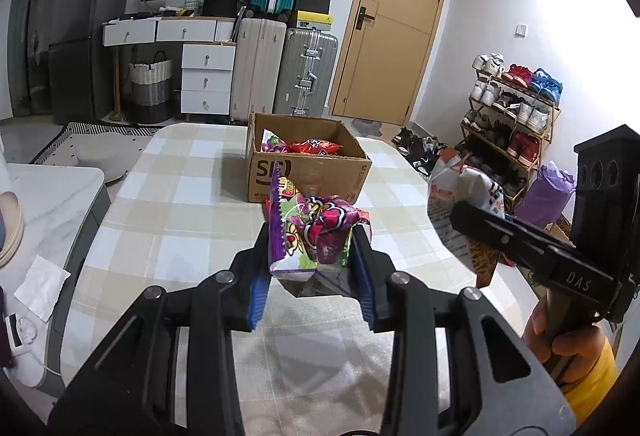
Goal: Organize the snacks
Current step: 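Lift both bags and carry them toward the cardboard box, then lower the purple candy bag into the box with the left tool while the right tool lowers the noodle bag, then open both tools to release the bags into the box, then withdraw both open tools from the box toward the two red wafer packs, then grasp the red wafer pack with the left tool while the right tool grasps the other red pack, then lift both red packs and carry them over the cardboard box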
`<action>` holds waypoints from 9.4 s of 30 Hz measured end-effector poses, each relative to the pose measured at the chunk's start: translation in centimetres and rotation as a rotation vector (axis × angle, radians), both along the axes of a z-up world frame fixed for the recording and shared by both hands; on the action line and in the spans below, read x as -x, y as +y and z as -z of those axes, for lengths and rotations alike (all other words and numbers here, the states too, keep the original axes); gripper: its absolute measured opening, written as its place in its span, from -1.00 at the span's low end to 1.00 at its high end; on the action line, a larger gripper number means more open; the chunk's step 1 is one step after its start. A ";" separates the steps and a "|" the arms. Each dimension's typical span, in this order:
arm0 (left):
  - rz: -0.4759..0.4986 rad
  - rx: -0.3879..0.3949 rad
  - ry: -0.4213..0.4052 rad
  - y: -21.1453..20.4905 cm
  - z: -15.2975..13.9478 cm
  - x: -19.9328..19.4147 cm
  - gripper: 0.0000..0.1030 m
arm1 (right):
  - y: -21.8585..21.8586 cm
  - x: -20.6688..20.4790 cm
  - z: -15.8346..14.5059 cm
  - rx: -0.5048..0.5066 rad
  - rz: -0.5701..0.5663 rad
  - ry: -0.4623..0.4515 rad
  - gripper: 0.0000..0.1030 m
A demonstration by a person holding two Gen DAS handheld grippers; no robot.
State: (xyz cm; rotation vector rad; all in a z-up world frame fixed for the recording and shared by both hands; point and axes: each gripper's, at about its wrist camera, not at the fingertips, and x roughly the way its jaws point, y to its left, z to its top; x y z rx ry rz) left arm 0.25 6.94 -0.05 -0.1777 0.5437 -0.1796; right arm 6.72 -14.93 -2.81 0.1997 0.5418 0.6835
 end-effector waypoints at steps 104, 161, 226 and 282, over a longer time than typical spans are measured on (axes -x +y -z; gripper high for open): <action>0.036 -0.043 0.291 0.9 0.6 -43.6 0.33 | 5.0 -36.8 2.3 0.281 0.179 0.243 0.13; -0.173 -0.170 -0.033 0.2 -0.6 -5.1 0.98 | -1.8 1.7 -0.8 0.082 0.183 -0.102 0.99; 0.039 -0.027 0.350 -1.1 17.4 -40.2 -0.18 | 0.7 -19.5 15.1 0.284 0.157 0.230 0.98; -0.044 -0.068 0.237 2.4 9.5 -17.1 -0.18 | 8.0 -18.9 16.6 0.639 -0.165 0.129 0.00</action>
